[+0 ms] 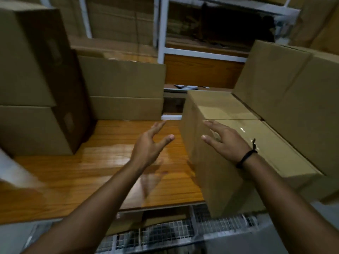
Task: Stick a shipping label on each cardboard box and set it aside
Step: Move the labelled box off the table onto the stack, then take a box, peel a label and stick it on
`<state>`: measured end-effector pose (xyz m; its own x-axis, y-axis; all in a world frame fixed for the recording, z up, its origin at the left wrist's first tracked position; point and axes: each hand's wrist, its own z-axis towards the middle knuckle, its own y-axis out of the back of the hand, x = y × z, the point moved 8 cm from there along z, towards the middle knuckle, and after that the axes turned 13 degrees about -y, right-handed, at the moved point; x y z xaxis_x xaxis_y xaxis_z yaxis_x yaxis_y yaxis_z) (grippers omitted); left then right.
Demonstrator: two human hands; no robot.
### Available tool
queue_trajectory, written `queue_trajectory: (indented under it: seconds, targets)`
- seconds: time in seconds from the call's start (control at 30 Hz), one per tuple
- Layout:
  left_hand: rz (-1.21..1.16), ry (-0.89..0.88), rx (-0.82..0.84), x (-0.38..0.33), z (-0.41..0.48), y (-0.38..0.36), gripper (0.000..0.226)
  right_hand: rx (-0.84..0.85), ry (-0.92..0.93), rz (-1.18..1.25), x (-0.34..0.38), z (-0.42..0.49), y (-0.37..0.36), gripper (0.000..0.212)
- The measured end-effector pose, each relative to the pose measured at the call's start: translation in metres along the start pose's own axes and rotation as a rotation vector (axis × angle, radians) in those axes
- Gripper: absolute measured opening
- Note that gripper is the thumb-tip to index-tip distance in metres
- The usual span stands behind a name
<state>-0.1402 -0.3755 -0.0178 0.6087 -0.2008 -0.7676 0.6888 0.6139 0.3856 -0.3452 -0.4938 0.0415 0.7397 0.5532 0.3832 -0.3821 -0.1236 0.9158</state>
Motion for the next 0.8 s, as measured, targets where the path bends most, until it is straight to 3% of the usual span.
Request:
queue_trajectory:
  seconds: [0.33, 0.47, 0.63, 0.8]
  targets:
    - [0.198, -0.034, -0.367, 0.072, -0.011, 0.285, 0.061, 0.136, 0.323, 0.086, 0.249, 0.041, -0.115, 0.082]
    - [0.339, -0.059, -0.473, 0.098, -0.002, 0.388, 0.068, 0.153, 0.367, 0.155, 0.348, 0.064, -0.148, 0.090]
    - [0.579, -0.070, -0.450, 0.122, 0.014, 0.459, 0.087, 0.007, 0.334, 0.335, 0.447, 0.090, -0.150, 0.107]
    - [0.703, -0.055, -0.469, 0.140, 0.040, 0.497, 0.095, -0.196, 0.275, 0.369, 0.482, 0.121, -0.146, 0.109]
